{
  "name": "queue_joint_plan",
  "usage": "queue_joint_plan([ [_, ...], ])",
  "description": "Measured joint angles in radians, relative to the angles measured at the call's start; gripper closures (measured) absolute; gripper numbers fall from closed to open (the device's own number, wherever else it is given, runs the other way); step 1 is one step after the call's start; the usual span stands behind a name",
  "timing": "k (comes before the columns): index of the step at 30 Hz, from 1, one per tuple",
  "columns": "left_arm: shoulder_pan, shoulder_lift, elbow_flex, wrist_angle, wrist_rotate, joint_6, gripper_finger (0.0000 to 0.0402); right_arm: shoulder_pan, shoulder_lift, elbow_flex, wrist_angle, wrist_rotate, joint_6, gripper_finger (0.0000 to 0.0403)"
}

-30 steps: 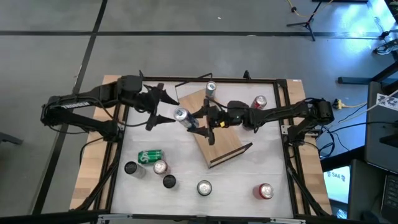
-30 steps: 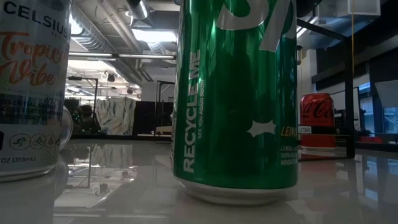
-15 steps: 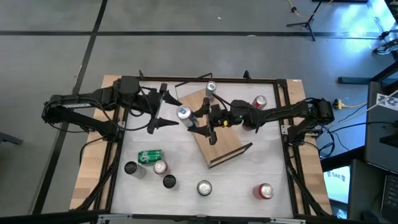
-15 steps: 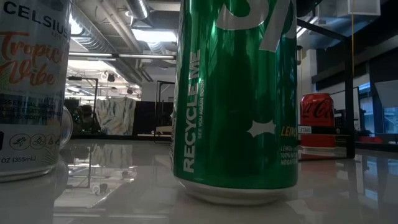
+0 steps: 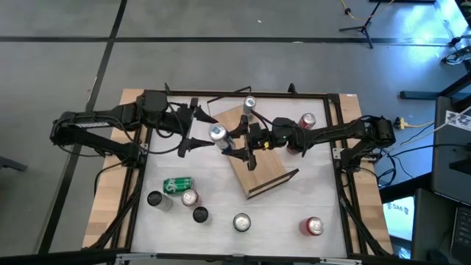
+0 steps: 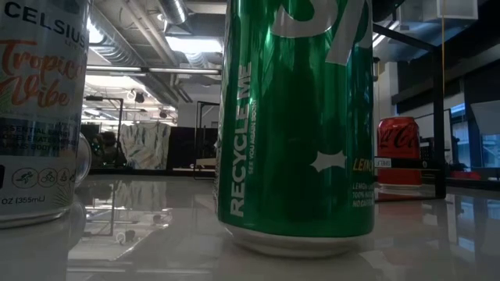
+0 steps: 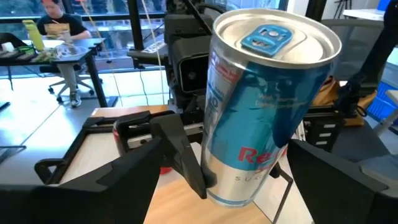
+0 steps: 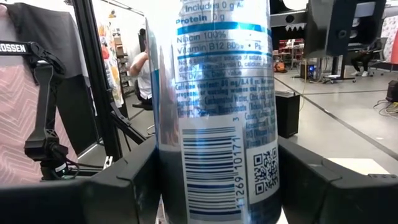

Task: Place canned beverage on shelf
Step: Put the blue soda can on the shelf aligned with the other blue soda can

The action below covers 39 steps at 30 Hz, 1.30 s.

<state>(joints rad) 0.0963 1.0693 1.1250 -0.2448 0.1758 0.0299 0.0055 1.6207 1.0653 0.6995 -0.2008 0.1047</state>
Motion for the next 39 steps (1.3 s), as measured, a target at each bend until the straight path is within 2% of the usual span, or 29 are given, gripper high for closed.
queue_joint_plan([
  [10,0.0,0.026,0.0,0.007,0.024,-0.037,0.0057,0.0,0.0,0.0,-0.002,0.001,-0.002,0.0162],
  [12,-0.001,0.031,0.0,0.014,-0.015,-0.099,0.005,0.0,0.0,0.0,-0.001,0.002,-0.002,0.0162],
  [15,-0.002,0.047,0.0,0.016,-0.053,-0.11,0.0044,-0.002,0.0,0.0,-0.002,0.009,-0.001,0.0162],
  [22,-0.01,0.066,0.0,0.035,0.044,-0.05,0.0046,0.002,0.0,0.0,-0.017,0.014,-0.003,0.0162],
  [33,-0.052,0.119,0.0,0.171,-0.009,0.078,0.0043,0.0,0.0,0.0,-0.033,0.046,-0.002,0.0162],
  [39,-0.058,0.136,0.0,0.165,-0.009,0.102,0.0043,0.0,0.0,0.0,-0.046,0.047,-0.002,0.0162],
])
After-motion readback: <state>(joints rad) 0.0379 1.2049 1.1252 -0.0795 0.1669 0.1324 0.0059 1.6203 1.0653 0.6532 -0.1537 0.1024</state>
